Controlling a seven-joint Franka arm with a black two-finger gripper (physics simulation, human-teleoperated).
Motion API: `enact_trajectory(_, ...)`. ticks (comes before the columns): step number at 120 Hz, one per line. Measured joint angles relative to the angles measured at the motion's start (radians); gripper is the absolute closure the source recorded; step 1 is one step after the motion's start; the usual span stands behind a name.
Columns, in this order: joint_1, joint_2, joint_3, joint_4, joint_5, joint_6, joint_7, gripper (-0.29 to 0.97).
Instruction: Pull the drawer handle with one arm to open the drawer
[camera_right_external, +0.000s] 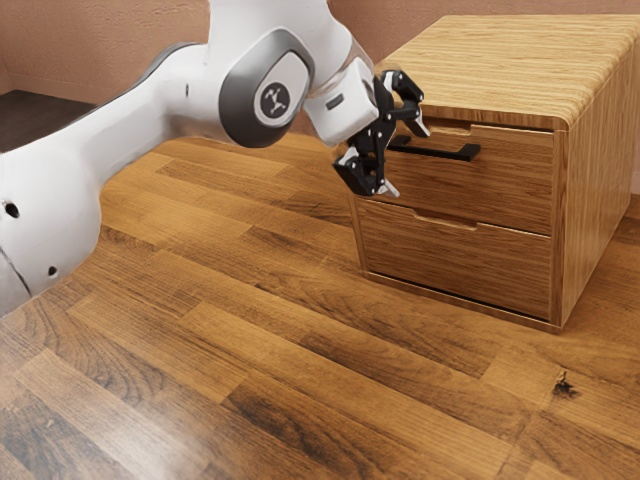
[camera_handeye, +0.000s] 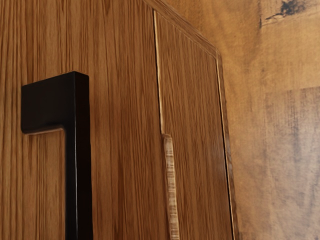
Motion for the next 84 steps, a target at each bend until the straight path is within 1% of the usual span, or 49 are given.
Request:
enact_trajectory(19,-0.001,0.037,-0.001,-0.002,-0.002,0.003,0.005,0.00)
enact_trajectory(34,-0.001,0.034,-0.001,-0.019,-0.003,0.003,0.008,-0.01)
enact_trajectory(60,0.000,-0.074,-0.002,-0.165,-0.002,0.026,0.013,0.01)
enact_trajectory(73,0.002,-0.143,-0.002,-0.246,-0.003,0.064,0.014,0.09)
enact_trajectory(84,0.004,-0.159,-0.003,-0.268,-0.004,0.089,0.016,0.07)
